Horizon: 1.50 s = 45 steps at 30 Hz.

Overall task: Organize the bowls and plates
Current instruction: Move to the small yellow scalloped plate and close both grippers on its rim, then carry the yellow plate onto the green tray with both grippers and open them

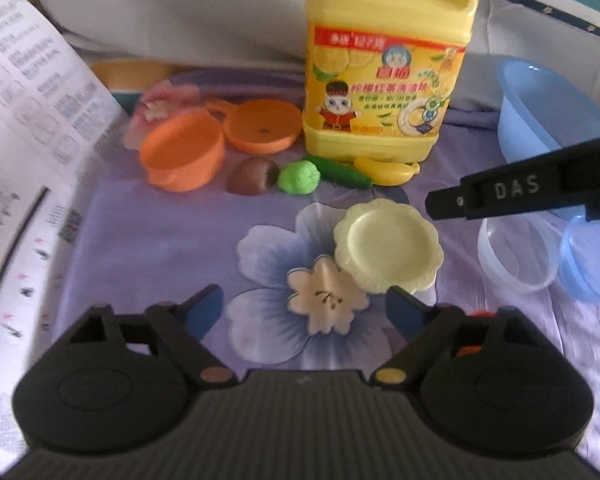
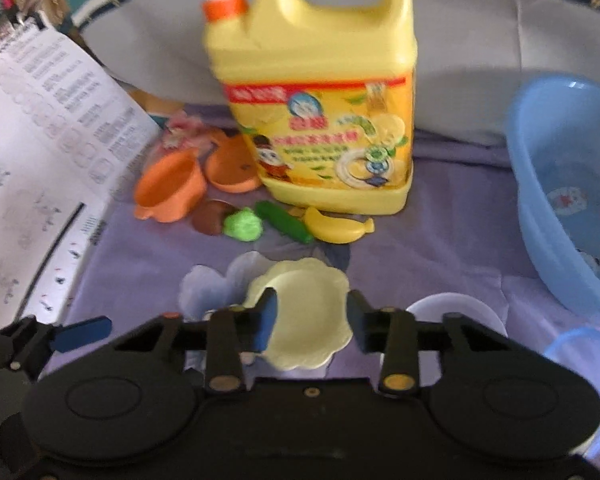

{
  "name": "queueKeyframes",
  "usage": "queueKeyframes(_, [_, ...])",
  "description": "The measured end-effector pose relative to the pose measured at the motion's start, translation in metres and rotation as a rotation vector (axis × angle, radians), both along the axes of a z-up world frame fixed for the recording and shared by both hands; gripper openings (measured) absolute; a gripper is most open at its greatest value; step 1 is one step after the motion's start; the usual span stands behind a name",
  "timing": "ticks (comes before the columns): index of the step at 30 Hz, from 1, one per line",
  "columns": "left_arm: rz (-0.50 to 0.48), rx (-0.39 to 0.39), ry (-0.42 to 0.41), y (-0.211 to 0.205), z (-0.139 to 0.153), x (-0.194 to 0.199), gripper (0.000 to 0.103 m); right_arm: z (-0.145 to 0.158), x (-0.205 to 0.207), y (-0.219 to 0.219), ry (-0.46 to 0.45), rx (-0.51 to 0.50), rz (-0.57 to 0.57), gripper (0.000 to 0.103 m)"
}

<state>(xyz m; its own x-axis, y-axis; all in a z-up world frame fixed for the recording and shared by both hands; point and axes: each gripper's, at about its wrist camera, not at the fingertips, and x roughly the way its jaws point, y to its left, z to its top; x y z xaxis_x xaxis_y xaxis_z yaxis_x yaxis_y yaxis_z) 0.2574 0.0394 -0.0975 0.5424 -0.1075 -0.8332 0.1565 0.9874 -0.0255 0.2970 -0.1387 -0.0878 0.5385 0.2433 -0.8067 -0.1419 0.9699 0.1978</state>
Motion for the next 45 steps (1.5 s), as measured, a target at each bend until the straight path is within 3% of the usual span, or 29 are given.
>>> queueKeyframes(6, [0.033, -0.071, 0.071, -0.008, -0.030, 0.028, 0.064, -0.025, 0.031, 0.000, 0.065, 0.007, 0.027, 0.034])
queueKeyframes(18, [0.014, -0.101, 0.083, -0.026, -0.043, 0.038, 0.062, -0.057, 0.055, 0.003, 0.149, -0.051, 0.035, 0.034])
queueKeyframes(21, [-0.006, -0.105, 0.073, -0.029, -0.042, 0.036, 0.046, -0.058, 0.051, 0.006, 0.162, -0.032, 0.059, 0.025])
queueKeyframes(23, [0.000, -0.085, 0.064, -0.028, -0.042, 0.035, 0.033, -0.060, 0.048, 0.011, 0.166, -0.037, 0.069, 0.025])
queueKeyframes(25, [0.008, -0.094, 0.057, -0.021, -0.042, 0.034, 0.027, -0.061, 0.043, 0.015, 0.149, -0.064, 0.083, 0.025])
queueKeyframes(28, [0.032, -0.134, 0.072, -0.011, -0.042, 0.036, 0.024, -0.063, 0.040, 0.014, 0.139, -0.041, 0.063, 0.024])
queueKeyframes(36, [0.044, -0.073, 0.058, -0.008, -0.034, 0.026, 0.020, -0.058, 0.017, 0.022, 0.118, -0.026, 0.030, 0.019])
queueKeyframes(45, [0.026, -0.034, 0.027, 0.010, 0.003, -0.009, 0.019, -0.030, -0.018, 0.033, 0.107, 0.022, 0.045, 0.019])
